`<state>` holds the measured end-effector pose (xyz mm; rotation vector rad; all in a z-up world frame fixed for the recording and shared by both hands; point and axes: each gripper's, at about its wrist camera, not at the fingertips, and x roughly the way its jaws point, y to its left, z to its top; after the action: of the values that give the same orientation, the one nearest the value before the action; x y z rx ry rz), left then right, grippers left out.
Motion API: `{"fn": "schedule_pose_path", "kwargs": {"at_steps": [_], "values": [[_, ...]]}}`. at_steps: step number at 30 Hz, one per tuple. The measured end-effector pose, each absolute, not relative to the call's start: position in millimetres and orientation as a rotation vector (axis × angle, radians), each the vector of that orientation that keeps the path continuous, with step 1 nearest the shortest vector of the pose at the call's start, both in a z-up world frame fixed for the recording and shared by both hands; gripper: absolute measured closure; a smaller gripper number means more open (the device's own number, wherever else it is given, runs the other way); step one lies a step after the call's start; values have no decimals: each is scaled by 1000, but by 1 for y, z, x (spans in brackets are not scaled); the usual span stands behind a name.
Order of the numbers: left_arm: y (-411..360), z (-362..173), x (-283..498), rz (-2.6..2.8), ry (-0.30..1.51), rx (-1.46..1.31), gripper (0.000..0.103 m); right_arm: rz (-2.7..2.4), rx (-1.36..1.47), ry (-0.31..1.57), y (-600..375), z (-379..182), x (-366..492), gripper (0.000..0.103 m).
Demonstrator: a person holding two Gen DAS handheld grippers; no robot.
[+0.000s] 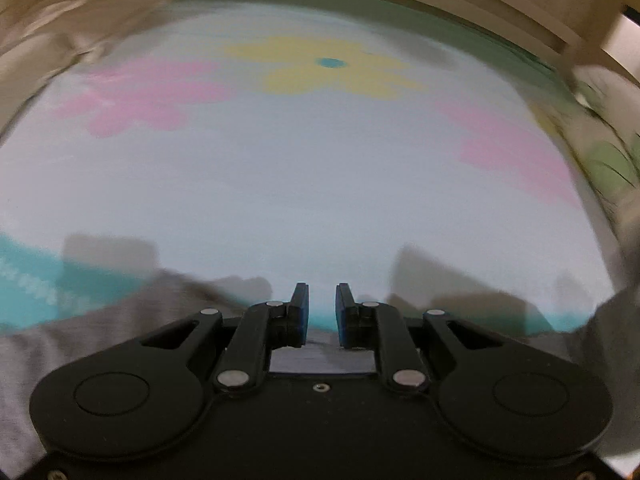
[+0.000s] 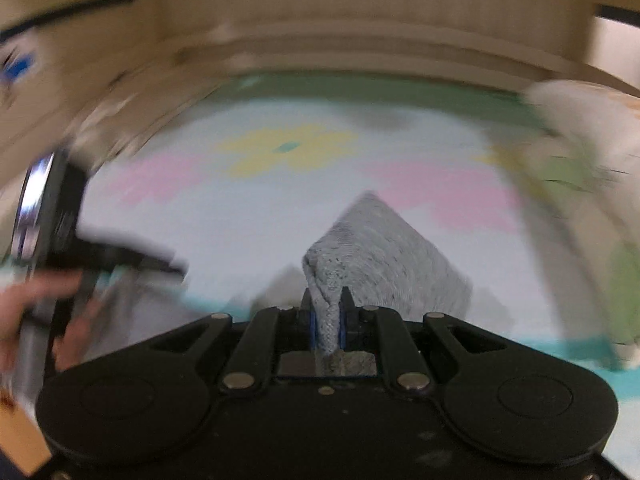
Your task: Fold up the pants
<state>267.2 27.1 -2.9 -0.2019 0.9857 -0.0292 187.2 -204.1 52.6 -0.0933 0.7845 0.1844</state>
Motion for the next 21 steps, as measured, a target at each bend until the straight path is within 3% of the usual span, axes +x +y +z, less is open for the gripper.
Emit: {"fn": "schedule_pose_path", "kwargs": {"at_steps": [9,11,13,21], "values": [[89,-12,245,50,1013,-208,81,322,-218,860,-75,-53,132,91],[88,-17,245,46,1028,-201,81,328,-253,845,-67,-62,121,84],[87,-21,244,25,1040,-200,81,370,-264,831,-69,-64,118,74],[71,-28,231,-130,1111,-261,81,473,-322,794,-87,-30,104,69]]}}
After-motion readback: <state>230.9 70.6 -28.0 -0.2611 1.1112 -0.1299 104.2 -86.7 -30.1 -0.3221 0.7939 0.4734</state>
